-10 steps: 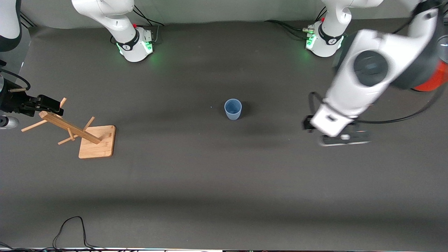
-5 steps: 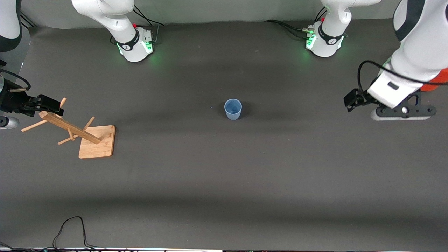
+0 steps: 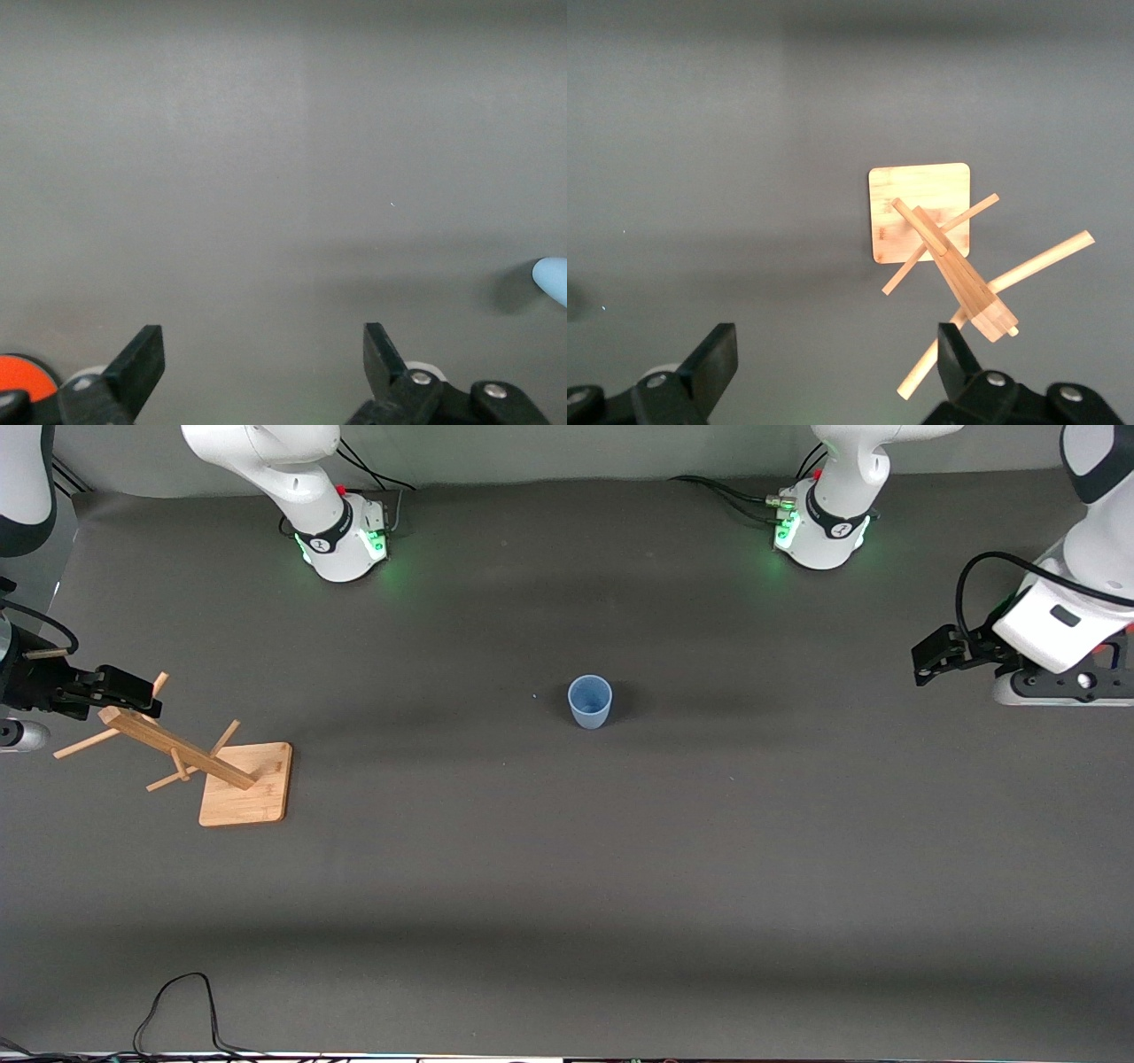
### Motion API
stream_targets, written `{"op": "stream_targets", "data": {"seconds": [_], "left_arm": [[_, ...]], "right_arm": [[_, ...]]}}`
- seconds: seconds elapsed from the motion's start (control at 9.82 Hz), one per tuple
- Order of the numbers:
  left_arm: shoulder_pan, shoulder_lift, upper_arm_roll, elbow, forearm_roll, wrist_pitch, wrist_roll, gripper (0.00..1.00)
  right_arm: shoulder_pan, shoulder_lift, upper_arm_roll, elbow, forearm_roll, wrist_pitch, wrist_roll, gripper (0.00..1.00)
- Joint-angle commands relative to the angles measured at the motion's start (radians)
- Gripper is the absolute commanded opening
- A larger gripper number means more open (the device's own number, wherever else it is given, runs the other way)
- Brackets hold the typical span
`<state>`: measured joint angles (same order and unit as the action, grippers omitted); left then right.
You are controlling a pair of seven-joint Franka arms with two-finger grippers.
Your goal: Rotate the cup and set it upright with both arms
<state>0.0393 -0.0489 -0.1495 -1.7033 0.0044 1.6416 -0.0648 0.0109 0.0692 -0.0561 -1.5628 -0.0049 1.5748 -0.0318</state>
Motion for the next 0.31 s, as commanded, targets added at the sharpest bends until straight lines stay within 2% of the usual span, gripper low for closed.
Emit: {"op": "stream_targets", "data": {"seconds": [0.0, 0.2], "left_arm": [[0.004, 0.000, 0.004, 0.021, -0.014, -0.038, 0.042, 1.00], [0.004, 0.009, 0.002, 0.027, -0.015, -0.031, 0.043, 1.00]], "right_arm": [[0.003, -0.008, -0.002, -0.010, 0.008, 0.008, -0.008, 1.00], [0.003, -0.008, -0.002, -0.010, 0.008, 0.008, -0.008, 1.00]]}}
